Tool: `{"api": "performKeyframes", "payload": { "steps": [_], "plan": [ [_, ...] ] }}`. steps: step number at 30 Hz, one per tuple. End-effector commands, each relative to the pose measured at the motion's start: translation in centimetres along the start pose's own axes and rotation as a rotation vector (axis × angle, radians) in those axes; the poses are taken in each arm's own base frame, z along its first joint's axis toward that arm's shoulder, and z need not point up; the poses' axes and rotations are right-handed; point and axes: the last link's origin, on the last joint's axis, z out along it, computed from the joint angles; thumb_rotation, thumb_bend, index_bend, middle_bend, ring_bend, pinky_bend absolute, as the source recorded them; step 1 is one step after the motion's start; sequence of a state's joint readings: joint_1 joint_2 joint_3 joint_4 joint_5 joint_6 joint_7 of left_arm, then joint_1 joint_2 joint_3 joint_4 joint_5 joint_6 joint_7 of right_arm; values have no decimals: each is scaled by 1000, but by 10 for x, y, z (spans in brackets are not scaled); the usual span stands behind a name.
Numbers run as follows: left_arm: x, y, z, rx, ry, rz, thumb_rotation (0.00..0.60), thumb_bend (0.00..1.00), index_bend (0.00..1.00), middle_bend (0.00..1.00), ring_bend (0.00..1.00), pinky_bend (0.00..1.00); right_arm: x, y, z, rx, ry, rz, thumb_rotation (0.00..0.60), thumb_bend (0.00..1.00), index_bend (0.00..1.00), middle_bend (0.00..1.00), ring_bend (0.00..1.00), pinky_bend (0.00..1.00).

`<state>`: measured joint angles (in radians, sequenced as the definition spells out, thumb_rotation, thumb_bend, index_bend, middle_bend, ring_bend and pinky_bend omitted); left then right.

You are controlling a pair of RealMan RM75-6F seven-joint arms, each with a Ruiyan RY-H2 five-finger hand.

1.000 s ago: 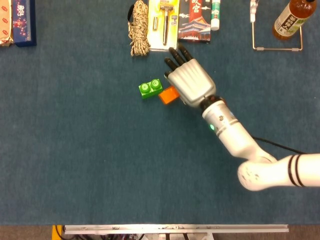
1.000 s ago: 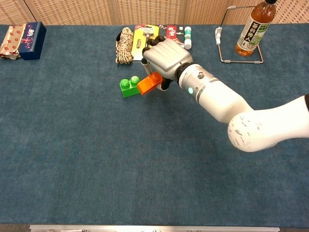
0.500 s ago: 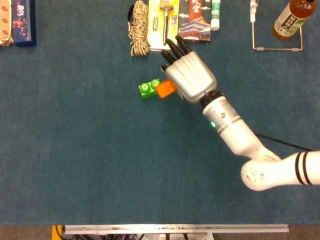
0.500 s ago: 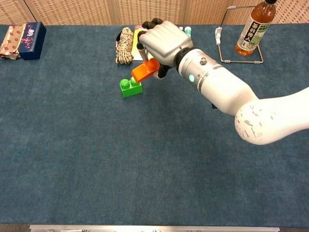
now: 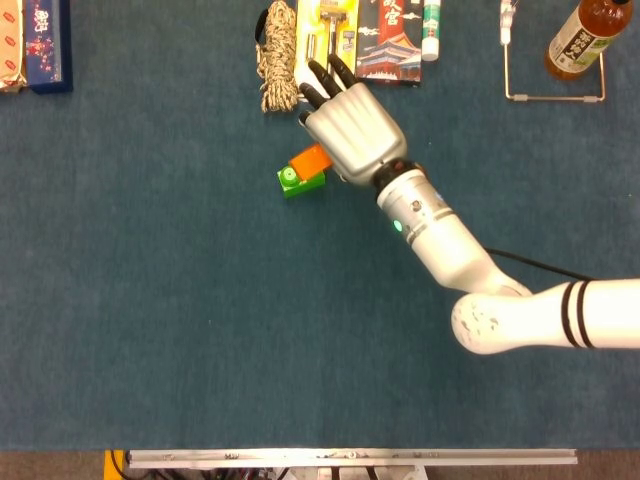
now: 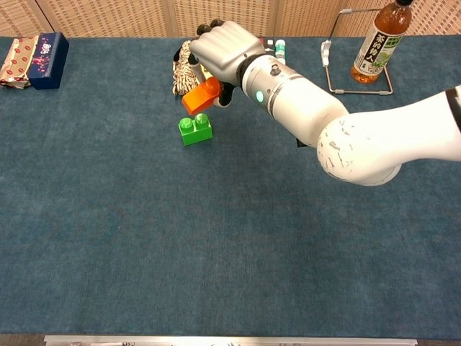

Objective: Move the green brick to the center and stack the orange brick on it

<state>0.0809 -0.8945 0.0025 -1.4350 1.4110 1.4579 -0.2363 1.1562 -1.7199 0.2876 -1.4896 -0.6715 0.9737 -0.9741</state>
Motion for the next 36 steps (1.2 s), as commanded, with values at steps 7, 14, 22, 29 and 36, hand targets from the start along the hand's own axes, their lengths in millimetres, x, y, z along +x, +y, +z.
{"api": "performKeyframes", "payload": {
  "steps": [7, 14, 22, 29, 36],
  "plan": [
    [-2, -1, -1, 4, -6, 1, 600, 294, 270, 174, 96, 153, -3, 0, 14, 0, -35, 39, 600, 263, 615, 226, 42, 72],
    [-3, -2, -2, 6, -6, -1, 600, 294, 269, 174, 96, 153, -5, -2, 22, 7, -63, 68, 600, 263, 615, 226, 41, 72],
    [-3, -4, -6, 15, -2, -3, 600, 294, 270, 174, 96, 153, -5, -9, 28, -6, -103, 46, 600, 263, 616, 226, 42, 72],
    [-2, -6, -7, 20, -1, -6, 600, 294, 270, 174, 96, 153, -1, -14, 31, -4, -143, 17, 600, 263, 617, 226, 42, 69],
    [-3, -6, -7, 20, -3, -6, 600, 294, 270, 174, 96, 153, 0, -10, 36, 4, -170, 1, 600, 263, 621, 226, 42, 61]
  ]
}}
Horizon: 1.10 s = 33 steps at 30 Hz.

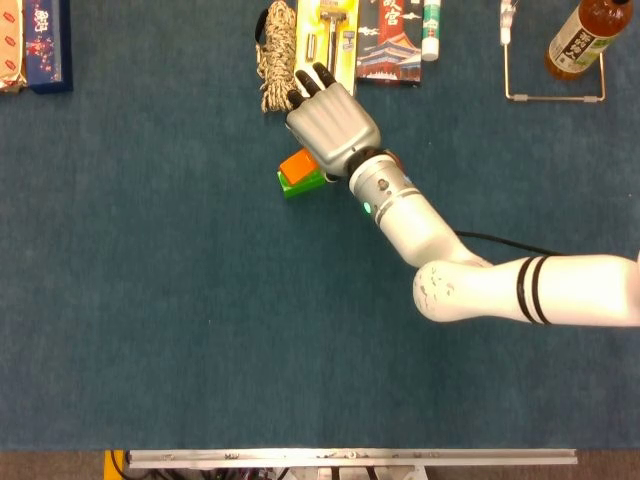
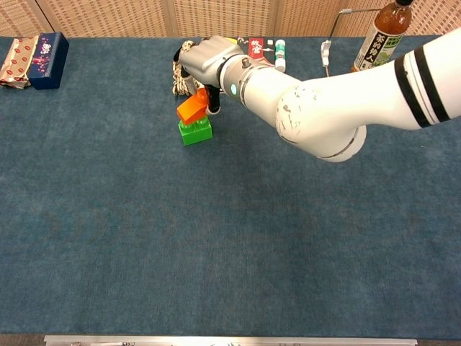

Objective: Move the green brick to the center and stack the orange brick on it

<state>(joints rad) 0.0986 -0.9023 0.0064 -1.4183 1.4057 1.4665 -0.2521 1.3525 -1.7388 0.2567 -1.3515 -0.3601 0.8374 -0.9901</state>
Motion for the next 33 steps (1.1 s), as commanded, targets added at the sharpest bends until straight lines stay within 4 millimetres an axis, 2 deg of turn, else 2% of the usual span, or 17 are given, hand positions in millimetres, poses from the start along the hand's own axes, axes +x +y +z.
{"api": "performKeyframes", "payload": {
  "steps": [1, 5, 14, 33],
  "plan": [
    [-1, -1, -1, 1, -2, 0, 600, 294, 270, 174, 96, 153, 1, 4, 3, -1, -7, -13, 600, 263, 621, 226, 42, 61],
    [-1, -1, -3, 3, -4, 0, 600, 294, 270, 174, 96, 153, 0, 9, 7, -14, -6, -29, 600, 263, 621, 226, 41, 61],
    [-1, -1, -3, 2, -1, -1, 600, 294, 270, 174, 96, 153, -3, 5, 13, 7, -25, -1, 600, 264, 621, 226, 42, 61],
    [-1, -3, -5, 10, 1, -6, 600, 294, 270, 174, 96, 153, -3, -2, 15, 39, -56, 37, 600, 264, 621, 226, 42, 61]
  ]
}}
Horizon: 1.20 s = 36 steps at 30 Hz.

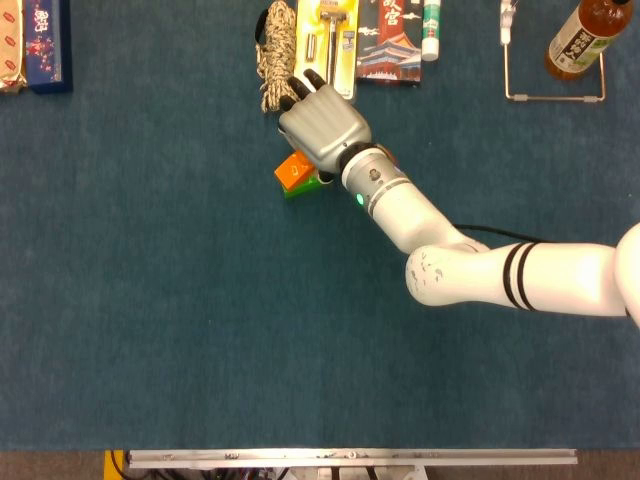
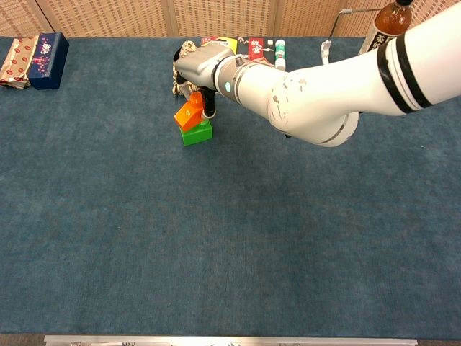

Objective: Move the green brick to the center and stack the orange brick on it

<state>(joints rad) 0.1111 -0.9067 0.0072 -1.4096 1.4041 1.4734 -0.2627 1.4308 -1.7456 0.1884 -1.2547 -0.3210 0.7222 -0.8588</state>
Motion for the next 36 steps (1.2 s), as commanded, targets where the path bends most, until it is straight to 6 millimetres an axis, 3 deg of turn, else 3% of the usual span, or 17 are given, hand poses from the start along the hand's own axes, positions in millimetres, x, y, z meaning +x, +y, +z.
{"api": "performKeyframes", "payload": {
  "steps": [1, 36],
  "plan": [
    [0, 0, -1, 0, 0, 0, 600, 294, 270, 174, 96, 153, -1, 0, 0, -4, -3, -1, 600, 264, 621, 226, 42, 61],
    [-4, -2, -6, 0, -4, -3, 600, 294, 270, 174, 96, 153, -7, -2, 6, -12, -32, -11, 600, 264, 621, 226, 41, 61]
  ]
}}
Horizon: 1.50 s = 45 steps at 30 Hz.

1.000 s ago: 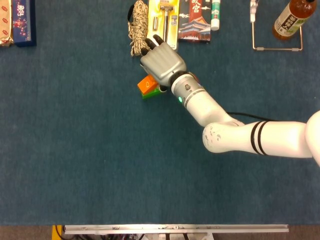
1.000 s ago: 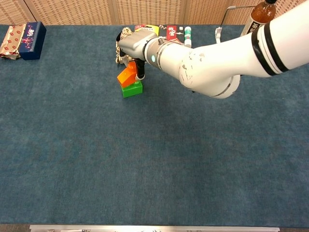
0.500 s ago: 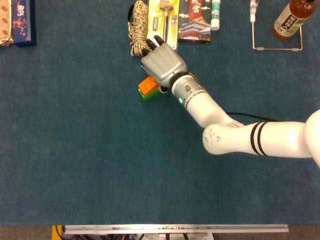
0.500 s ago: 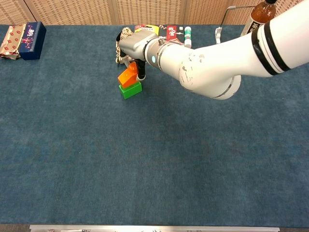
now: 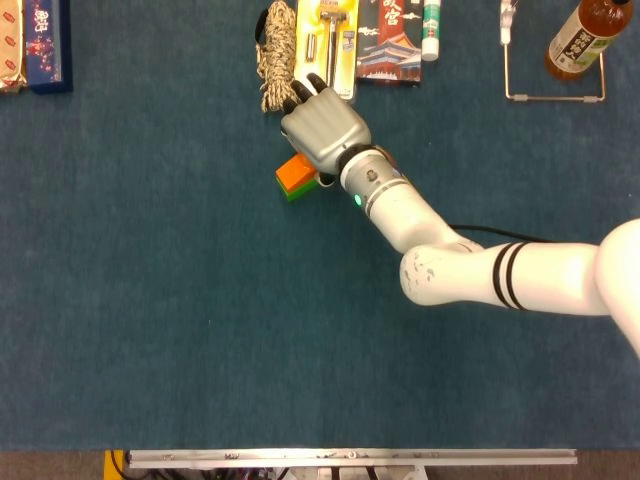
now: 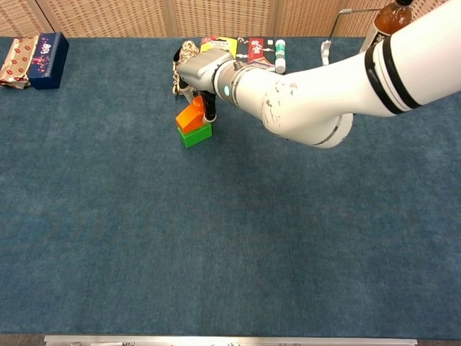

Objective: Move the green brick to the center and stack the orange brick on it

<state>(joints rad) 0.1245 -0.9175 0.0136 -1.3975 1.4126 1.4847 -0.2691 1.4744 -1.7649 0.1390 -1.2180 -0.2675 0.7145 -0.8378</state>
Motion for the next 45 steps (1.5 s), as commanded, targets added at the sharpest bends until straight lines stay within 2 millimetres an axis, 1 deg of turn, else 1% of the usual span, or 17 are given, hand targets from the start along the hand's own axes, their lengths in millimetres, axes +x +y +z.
{"api": "performKeyframes", "payload": {
  "steps": [1, 10, 22, 24, 25, 26, 28, 29, 33, 34, 36, 39, 43, 45],
  "plan": [
    [0, 0, 0, -1, 1, -2, 600, 294, 270, 174, 96, 153, -1, -1, 1, 1, -4, -4, 600, 264, 621, 226, 41, 61],
    [2, 1, 3, -3, 4, -3, 600, 294, 270, 174, 96, 153, -4, -5, 4, 1, -14, -20, 600, 264, 622, 226, 42, 61],
    [4, 3, 8, -3, 3, -3, 600, 293, 270, 174, 96, 153, -9, -2, 6, -18, -25, -56, 600, 264, 623, 226, 41, 61],
    [4, 3, 8, -4, 3, -3, 600, 294, 270, 174, 96, 153, -9, -3, 5, -14, -28, -57, 600, 263, 609, 226, 42, 61],
    [4, 3, 8, -4, 3, -2, 600, 294, 270, 174, 96, 153, -8, -3, 5, -11, -28, -57, 600, 263, 587, 226, 42, 61],
    [4, 4, 8, -6, 3, -2, 600, 294, 270, 174, 96, 153, -8, -3, 4, -8, -28, -57, 600, 262, 542, 226, 42, 61],
    [4, 4, 8, -6, 3, 0, 600, 294, 270, 174, 96, 153, -7, -3, 3, -2, -27, -55, 600, 257, 413, 226, 41, 61],
    [4, 4, 8, -6, 3, -1, 600, 294, 270, 174, 96, 153, -6, -4, 1, 2, -25, -54, 600, 253, 364, 226, 41, 61],
    [2, 3, 4, -3, 0, 2, 600, 293, 270, 174, 96, 153, -2, -1, -4, 5, -10, -62, 600, 202, 169, 226, 42, 61],
    [2, 3, 4, -5, 2, 2, 600, 293, 270, 174, 96, 153, -1, -1, -6, 4, -6, -65, 600, 187, 135, 226, 42, 61],
    [1, 3, 3, -6, -1, 1, 600, 294, 270, 174, 96, 153, 2, 1, -11, 2, 6, -71, 600, 164, 93, 226, 41, 61],
    [0, 6, 4, -14, -2, 2, 600, 294, 270, 174, 96, 153, 7, 4, -21, 1, 26, -80, 600, 144, 60, 226, 41, 61],
    [2, 11, 7, -27, 3, 3, 600, 294, 270, 174, 96, 153, 10, 11, -41, -12, 51, -115, 600, 138, 56, 226, 42, 61],
    [2, 15, 7, -36, 5, 3, 600, 294, 270, 174, 96, 153, 11, 18, -56, -33, 64, -140, 600, 138, 65, 226, 41, 61]
  ]
}}
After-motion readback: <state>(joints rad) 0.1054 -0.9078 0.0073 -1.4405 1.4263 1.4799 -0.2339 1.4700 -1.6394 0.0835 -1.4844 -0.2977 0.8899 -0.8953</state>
